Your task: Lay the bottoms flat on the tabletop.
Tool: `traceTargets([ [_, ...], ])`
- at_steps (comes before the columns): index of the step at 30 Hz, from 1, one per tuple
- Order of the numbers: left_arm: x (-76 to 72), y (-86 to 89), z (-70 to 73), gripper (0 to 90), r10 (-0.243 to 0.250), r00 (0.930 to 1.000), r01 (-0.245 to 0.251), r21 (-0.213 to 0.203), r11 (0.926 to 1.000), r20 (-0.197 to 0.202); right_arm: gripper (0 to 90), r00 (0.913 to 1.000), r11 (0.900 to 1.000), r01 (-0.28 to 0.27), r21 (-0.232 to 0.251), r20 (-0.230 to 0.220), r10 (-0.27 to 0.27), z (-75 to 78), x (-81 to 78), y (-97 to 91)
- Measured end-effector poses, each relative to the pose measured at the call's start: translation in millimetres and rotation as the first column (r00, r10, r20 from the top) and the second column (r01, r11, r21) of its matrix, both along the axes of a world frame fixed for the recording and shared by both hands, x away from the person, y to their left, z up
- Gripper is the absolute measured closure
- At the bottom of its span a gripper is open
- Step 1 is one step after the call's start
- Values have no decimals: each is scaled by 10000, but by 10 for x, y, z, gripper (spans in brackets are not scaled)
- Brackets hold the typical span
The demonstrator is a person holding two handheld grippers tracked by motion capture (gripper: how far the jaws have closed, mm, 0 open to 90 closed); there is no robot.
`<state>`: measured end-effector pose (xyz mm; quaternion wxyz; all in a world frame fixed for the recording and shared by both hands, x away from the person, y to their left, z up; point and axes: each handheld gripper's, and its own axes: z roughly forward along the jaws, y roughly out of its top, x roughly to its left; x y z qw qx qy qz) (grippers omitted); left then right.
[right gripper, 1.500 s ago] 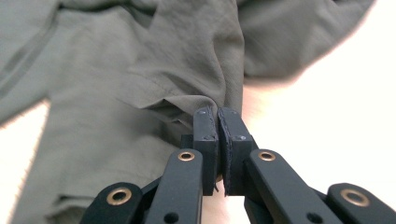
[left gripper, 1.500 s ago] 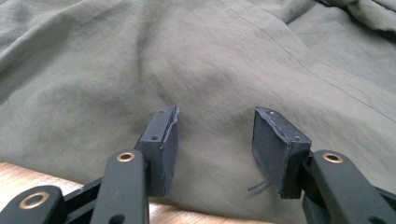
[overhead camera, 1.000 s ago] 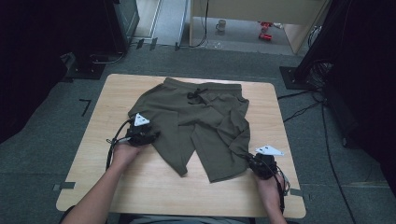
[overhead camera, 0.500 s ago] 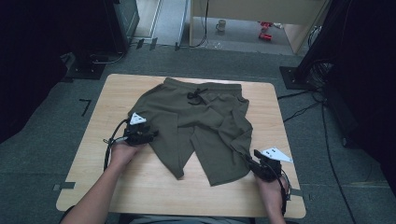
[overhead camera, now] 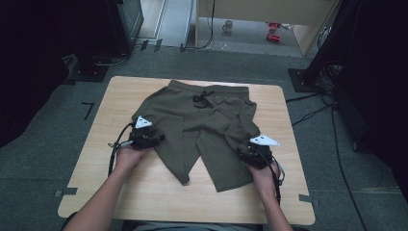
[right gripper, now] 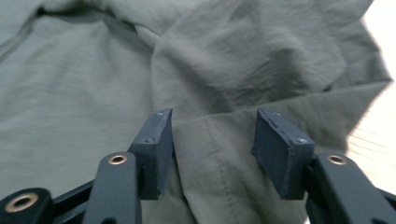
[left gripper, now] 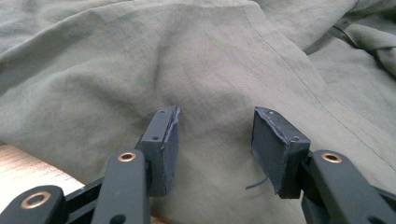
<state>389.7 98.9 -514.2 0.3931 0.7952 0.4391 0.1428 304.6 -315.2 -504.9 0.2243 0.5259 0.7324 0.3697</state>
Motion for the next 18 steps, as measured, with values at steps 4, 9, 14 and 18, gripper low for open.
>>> traceTargets([
  [4,-3,-1,-2,515,-17,10000,17,-9,10000,9,656,9988,9993,-187,-312,-458,172,-109,77,-56],
  [9,-6,-2,-3,515,-40,10000,40,42,10000,35,828,9978,9997,-117,-216,-656,103,-78,44,-165],
  [14,-14,-1,-5,515,-41,10000,40,106,9999,90,840,9986,10000,-5,-33,-534,4,17,-99,-305],
  [18,-17,7,-3,514,-13,10000,11,154,9999,92,842,9988,9998,21,-179,-482,-29,60,-278,-442],
])
